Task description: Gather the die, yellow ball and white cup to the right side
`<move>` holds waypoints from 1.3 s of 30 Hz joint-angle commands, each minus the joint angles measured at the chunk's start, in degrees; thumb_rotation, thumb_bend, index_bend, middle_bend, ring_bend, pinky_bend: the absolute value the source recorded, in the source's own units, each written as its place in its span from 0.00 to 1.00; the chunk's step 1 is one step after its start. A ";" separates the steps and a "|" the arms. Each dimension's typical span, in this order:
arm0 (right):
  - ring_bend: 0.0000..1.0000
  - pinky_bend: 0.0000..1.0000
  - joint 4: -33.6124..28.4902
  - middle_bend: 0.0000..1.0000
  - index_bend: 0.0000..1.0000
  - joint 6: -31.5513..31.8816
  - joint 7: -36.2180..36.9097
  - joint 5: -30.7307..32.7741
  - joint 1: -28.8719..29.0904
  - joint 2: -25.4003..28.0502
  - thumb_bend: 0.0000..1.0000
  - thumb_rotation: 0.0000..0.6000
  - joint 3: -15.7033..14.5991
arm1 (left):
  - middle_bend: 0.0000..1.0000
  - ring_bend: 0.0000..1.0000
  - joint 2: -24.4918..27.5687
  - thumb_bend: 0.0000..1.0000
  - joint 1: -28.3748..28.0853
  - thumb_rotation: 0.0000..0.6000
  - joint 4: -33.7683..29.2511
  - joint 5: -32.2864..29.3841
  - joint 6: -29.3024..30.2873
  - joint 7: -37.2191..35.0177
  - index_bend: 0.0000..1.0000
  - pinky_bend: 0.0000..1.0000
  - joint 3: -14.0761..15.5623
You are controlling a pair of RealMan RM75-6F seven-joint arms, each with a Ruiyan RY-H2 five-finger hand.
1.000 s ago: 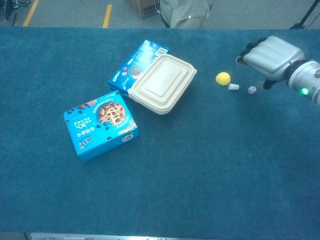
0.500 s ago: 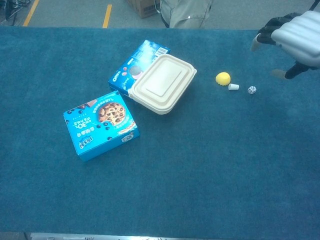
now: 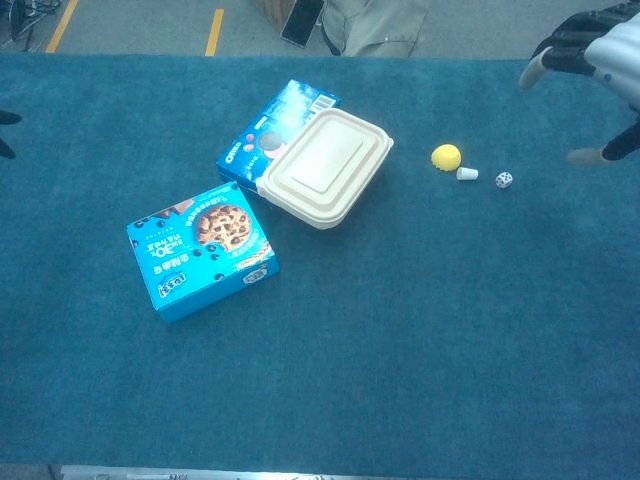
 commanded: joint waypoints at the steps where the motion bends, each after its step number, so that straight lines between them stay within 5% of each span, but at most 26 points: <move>1: 0.14 0.19 0.02 0.25 0.30 0.40 0.85 -1.61 -1.10 0.50 0.08 1.00 -0.29 | 0.22 0.13 -1.69 0.29 -2.50 1.00 2.28 2.03 -1.16 -2.72 0.20 0.13 -0.37; 20: 0.14 0.20 3.22 0.25 0.30 -0.25 5.13 -5.46 -4.48 0.48 0.09 1.00 1.41 | 0.17 0.11 -10.69 0.29 -12.29 1.00 8.91 6.06 -5.53 -6.34 0.19 0.11 -0.30; 27: 0.23 0.38 1.54 0.31 0.30 -8.83 0.77 -4.39 -0.88 -0.22 0.09 1.00 1.74 | 0.17 0.11 -10.24 0.29 -12.85 1.00 8.18 3.40 -6.96 -4.13 0.19 0.11 0.30; 39: 0.26 0.40 4.92 0.34 0.30 -24.01 -12.66 14.49 9.01 -7.55 0.09 1.00 5.15 | 0.17 0.11 -5.27 0.29 -9.07 1.00 5.80 0.45 -2.16 -2.68 0.18 0.10 2.17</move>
